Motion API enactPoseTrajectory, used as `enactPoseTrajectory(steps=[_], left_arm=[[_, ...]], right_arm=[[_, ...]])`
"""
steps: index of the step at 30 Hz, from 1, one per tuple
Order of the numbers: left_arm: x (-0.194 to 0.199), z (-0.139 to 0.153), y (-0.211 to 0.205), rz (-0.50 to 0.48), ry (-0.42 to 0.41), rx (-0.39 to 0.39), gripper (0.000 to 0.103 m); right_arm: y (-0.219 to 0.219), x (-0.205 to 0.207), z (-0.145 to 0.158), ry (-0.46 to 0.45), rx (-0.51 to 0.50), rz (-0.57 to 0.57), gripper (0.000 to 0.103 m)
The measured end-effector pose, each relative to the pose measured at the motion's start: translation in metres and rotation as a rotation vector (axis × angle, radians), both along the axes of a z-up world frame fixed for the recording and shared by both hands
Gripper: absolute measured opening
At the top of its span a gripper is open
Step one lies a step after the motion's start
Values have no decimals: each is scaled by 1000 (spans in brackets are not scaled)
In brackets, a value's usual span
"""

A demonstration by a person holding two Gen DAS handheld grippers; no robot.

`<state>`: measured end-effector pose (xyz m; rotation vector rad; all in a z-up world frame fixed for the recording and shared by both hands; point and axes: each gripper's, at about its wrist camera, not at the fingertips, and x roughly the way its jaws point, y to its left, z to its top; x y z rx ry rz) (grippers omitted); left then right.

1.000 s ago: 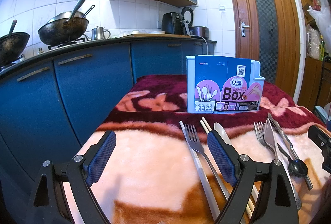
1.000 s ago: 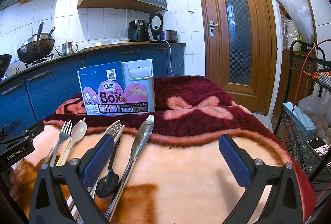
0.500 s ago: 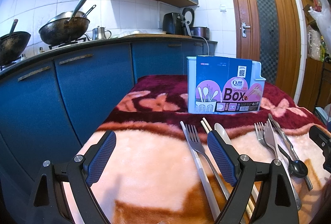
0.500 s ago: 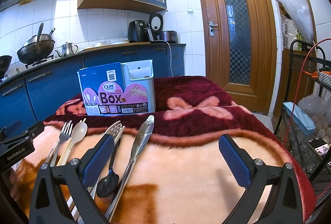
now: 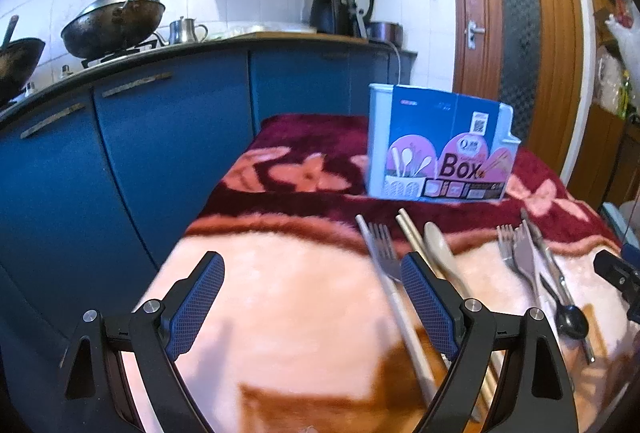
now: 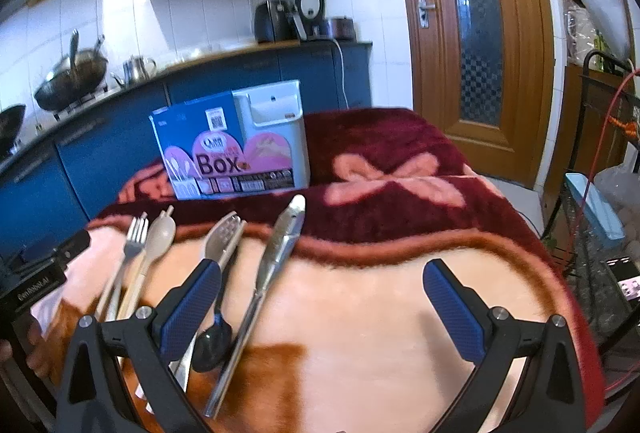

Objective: Organize utensils
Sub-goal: 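Grasp the white chopstick with the left tool while the right tool grasps the silver knife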

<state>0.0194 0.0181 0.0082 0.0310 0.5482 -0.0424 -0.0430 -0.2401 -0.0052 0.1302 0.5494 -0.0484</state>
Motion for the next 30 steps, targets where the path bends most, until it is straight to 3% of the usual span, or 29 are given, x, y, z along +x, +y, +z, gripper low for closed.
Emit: enactPoseTrajectory(steps=[4,11,18,26,30], left_arm=[[9,4,-2,-8,68,47,90],[21,-5,-4,-62,246,35,90],[32,-17,-8,-88,373,-4,90],[47,-24,-13,-106,451,-15,90],[51,-23,-14,-111,471,-3,90]], right_arm=[[-3,11,5,94,2,19,103],[1,20,12,189,-29,68,99],[-1,34,4,310,27,98,84],[0,49,-2,406,73,143,73],[5,59,-5,454,59,167,55]])
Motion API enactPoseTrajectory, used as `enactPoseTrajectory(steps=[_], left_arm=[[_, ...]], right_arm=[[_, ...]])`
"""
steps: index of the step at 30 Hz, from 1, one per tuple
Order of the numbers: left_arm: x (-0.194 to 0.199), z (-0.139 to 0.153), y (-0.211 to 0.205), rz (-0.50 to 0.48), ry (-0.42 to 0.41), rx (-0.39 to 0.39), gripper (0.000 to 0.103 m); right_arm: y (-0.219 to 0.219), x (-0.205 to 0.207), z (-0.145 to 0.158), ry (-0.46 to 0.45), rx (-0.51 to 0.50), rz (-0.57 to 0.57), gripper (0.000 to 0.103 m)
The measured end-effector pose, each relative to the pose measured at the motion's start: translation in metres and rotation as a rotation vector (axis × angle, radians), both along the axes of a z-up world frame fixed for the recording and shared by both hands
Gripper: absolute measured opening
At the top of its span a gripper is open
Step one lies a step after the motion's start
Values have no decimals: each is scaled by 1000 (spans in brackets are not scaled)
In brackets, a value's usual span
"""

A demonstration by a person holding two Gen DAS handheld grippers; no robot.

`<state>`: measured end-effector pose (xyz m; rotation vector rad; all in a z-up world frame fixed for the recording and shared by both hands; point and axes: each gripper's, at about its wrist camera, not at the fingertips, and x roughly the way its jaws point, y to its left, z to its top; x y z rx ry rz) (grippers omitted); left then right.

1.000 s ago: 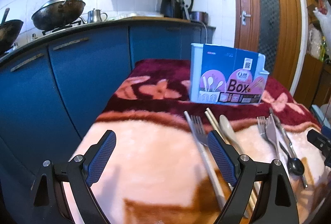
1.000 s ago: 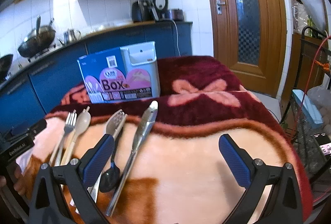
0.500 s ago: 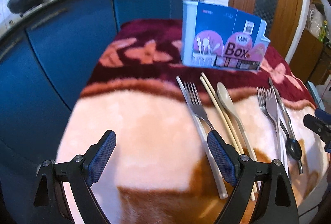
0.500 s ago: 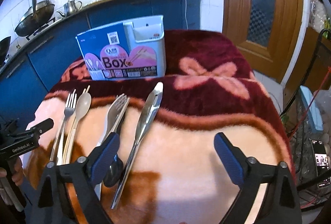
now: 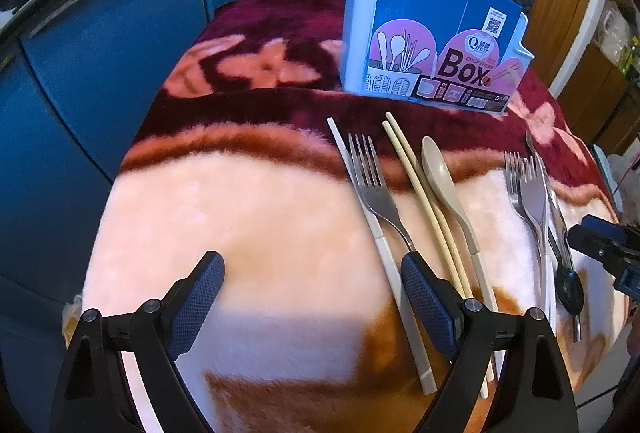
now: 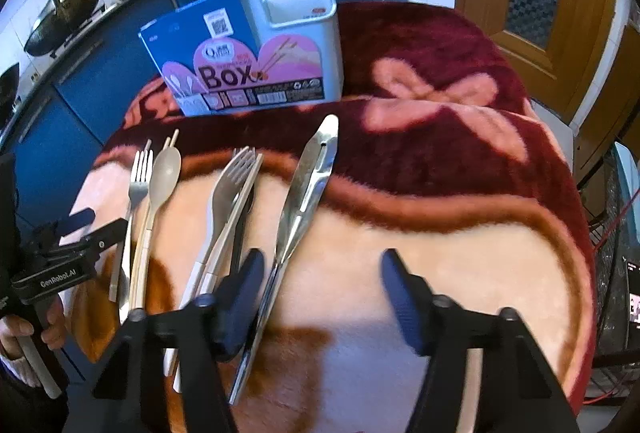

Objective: Organize utensils
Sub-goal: 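Grasp the white chopstick with the left tool while the right tool grasps the silver knife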

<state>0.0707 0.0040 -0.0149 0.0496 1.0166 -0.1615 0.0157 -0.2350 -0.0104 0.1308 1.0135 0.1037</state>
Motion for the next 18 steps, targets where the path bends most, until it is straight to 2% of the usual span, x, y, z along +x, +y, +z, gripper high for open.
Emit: enactPoseTrajectory(steps=[5,10,12,16,18], left_arm=[[8,3,3,9,13,38,89],[23,1,8,15,81,-5,79],[27,3,7,8,87,2,70],[35,4,3,-16,116,-8,56],[35,6,2,-24,123,-5,44]], right_arm=[[6,13,-2,51,-15,30,49],[13,30,-4,89,-57,46,41],[12,35,-4,105,-54,36,37],[7,37,-2,113,-71,31,16],[5,35,-1,116,-81,37,13]])
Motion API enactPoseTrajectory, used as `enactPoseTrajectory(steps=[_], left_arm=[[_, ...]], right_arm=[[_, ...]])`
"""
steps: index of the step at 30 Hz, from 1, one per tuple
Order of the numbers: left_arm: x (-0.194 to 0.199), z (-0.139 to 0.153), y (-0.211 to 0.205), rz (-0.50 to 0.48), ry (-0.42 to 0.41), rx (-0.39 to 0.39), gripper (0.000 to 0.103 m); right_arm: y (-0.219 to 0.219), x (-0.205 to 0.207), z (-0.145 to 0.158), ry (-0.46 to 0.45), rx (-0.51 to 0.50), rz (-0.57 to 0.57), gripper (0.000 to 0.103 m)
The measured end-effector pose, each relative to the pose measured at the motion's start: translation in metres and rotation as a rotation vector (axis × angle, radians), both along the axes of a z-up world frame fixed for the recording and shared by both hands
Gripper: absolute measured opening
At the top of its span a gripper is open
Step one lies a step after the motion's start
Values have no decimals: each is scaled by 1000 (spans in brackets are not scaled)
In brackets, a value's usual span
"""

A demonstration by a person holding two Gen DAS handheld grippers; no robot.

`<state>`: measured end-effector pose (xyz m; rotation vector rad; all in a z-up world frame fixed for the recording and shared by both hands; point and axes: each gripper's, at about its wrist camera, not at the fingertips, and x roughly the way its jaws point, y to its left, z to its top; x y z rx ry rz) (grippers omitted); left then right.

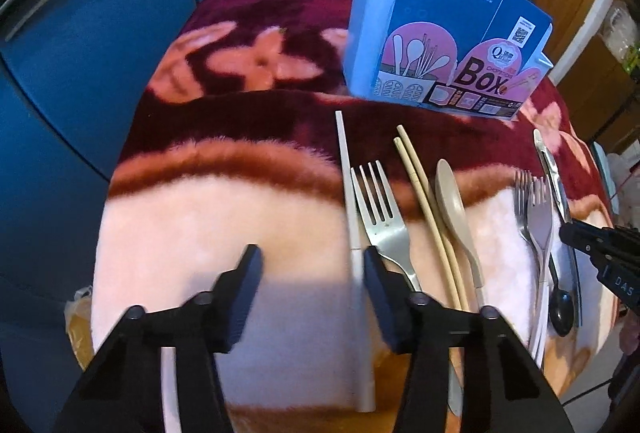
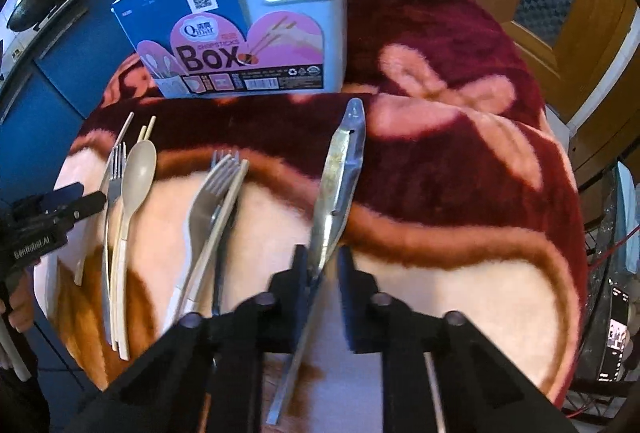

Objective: Organize utensils
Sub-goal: 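Grasp the white chopstick with the left tool while the right tool grasps the silver knife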

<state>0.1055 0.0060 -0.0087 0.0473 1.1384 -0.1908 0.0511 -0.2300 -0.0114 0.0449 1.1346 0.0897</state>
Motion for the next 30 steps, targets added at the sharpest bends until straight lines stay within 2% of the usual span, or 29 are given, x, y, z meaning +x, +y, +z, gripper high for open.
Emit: enactPoseTrajectory(steps=[8,14,18,22,25,26,27,30], left_arm=[[14,3,0,-14,95,-14,42],[31,-1,-12,-96,168,39,42],[38,-1,-16,-133,214,52,42],[40,0,-19,-150,226,60,40],[41,3,-20,-150,223,30,22],[42,3,-20,-153,227,16,13],[41,3,-21,-155,232,-6,9],[38,3,-20,-153,219,-26,6]], right_arm=[[-5,-5,1,56,-23,28,13],[0,9,2,115,-51,51,14],[2,22,3,157,-58,65,22],[-1,34,1,191,-39,69,25],[-3,41,1,203,-16,68,26],[-4,43,1,202,-12,69,26],[-5,45,1,201,-8,70,26],[-5,46,1,190,-4,72,25]])
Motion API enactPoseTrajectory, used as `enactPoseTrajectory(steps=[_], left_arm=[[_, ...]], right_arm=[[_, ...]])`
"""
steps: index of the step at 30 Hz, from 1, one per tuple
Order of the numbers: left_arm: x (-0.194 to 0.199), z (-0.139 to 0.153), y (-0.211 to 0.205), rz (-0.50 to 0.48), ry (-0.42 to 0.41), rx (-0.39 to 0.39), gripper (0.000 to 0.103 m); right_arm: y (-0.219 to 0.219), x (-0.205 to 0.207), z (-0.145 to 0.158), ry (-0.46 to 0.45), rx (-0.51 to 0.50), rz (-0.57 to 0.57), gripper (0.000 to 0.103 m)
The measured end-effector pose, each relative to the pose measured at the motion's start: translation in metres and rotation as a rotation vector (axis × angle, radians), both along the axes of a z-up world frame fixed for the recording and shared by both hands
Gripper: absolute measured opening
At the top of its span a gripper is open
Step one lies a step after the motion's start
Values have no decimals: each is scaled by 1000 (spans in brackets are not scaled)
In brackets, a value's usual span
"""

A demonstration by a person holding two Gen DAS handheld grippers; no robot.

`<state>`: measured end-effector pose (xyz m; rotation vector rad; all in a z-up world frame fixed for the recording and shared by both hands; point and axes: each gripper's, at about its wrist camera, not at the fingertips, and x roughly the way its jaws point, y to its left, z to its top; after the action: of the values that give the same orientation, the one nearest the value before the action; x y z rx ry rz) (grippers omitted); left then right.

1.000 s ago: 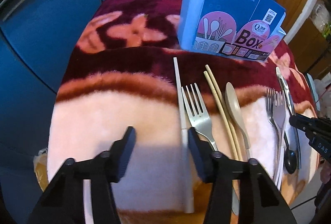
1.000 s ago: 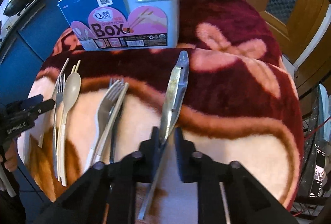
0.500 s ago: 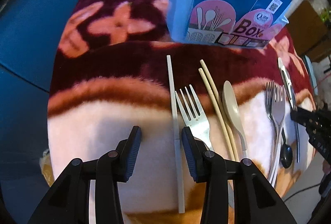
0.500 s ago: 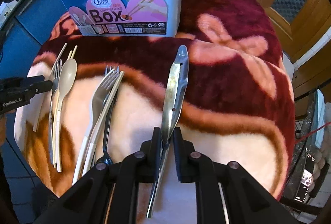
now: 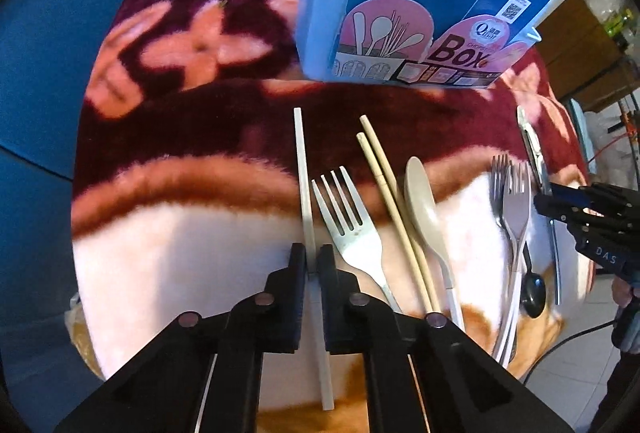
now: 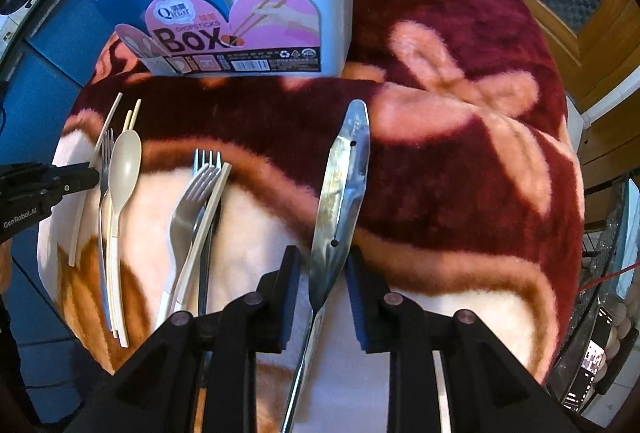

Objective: Organize utensils
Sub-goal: 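Grasp the white chopstick with the left tool while the right tool grasps the silver knife, then lift the chopstick with the left tool while the right tool carries the knife to the box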

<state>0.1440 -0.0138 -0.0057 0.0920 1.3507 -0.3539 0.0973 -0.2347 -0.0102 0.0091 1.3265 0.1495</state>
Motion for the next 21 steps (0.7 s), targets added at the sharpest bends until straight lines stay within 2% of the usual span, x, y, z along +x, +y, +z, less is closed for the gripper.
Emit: enactPoseTrajectory(steps=[4,9,11,15,21], left_arm=[[-10,0,11,41,-25,-50,5],[-23,15,37,85,-129,-107,5],[-33,24,45,99,-174,-150,5],[-51,45,48,111,-316,-217,5],[-57,75,44,140,-491,-312,5]], right_arm=[[-2,-8,-1,-57,3,12,19],[-7,-31,3,-152,37,1,17],[-8,-40,8,-208,51,-8,17],[-12,-65,22,-369,91,-37,17],[-15,-92,40,-580,138,-95,17]])
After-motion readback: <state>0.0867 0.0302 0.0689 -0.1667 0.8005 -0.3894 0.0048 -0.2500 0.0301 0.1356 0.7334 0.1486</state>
